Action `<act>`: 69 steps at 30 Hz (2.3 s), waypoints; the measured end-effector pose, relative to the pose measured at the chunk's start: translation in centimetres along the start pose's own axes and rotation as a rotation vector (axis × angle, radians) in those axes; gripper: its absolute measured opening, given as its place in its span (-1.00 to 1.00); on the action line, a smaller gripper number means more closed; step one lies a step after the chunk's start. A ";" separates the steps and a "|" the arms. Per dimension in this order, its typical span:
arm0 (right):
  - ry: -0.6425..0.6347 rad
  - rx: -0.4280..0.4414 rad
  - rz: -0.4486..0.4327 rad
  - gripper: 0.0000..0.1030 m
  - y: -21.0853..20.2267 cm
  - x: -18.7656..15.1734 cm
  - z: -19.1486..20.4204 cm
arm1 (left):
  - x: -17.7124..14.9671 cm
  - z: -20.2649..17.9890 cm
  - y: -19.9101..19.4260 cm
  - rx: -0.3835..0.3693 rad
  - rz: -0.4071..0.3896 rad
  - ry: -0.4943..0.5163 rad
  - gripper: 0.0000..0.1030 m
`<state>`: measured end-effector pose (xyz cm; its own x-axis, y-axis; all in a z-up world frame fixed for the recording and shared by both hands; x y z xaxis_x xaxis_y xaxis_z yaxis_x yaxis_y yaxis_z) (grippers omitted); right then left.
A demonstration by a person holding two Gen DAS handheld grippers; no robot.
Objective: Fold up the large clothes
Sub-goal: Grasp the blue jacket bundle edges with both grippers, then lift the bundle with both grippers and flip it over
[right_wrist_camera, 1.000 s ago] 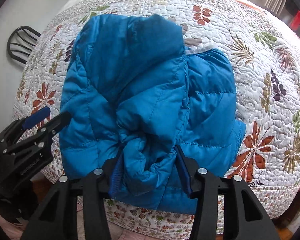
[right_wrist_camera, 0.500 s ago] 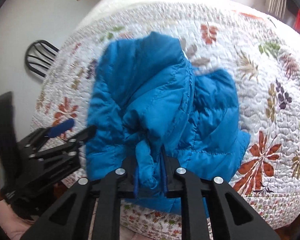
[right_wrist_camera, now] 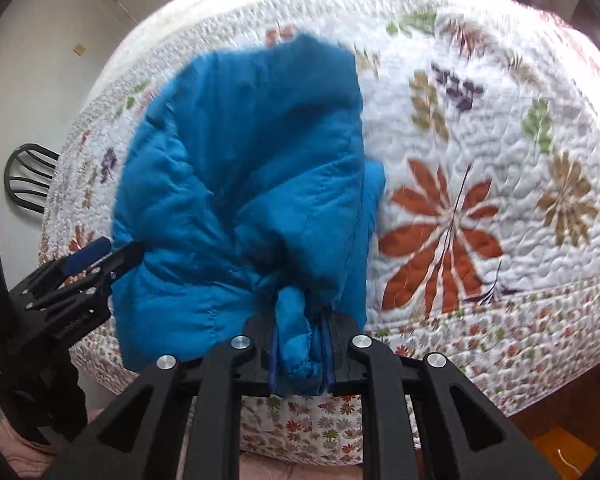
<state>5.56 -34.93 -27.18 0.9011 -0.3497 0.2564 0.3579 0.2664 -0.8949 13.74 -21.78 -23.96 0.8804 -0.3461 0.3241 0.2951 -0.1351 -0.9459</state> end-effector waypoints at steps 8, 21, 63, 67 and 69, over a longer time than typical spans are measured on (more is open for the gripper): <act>0.017 0.024 0.025 -0.56 3.0 -1.2 -0.7 | -0.6 -0.3 1.4 0.000 -0.023 0.018 0.33; -0.191 -0.055 -0.176 -0.22 -8.6 5.6 3.6 | 4.6 4.4 -2.8 0.022 -0.141 -0.085 0.22; -0.212 0.067 -0.046 -0.58 -3.8 3.1 4.6 | 2.5 -1.0 -3.7 -0.123 -0.031 -0.013 -0.22; -0.211 0.049 -0.017 -0.61 -3.1 1.9 4.3 | 0.8 -2.0 -2.1 -0.150 0.033 -0.006 -0.64; -0.205 0.040 0.007 -0.65 -2.4 1.3 4.0 | -0.1 -2.5 -1.3 -0.145 0.045 0.019 -0.67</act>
<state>6.82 -32.40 -23.21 0.9332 -0.1581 0.3227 0.3570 0.3052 -0.8828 12.30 -23.92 -22.74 0.8841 -0.3717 0.2831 0.1976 -0.2516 -0.9475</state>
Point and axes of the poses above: each gripper's, at about its wrist camera, not at the fingertips, and y roughly the way its jaws point, z to its left, x to its top, the point moved 10 cm from there along y, roughly the way its jaws point, and after that the axes turned 4 degrees about y, right-handed, at the moved point
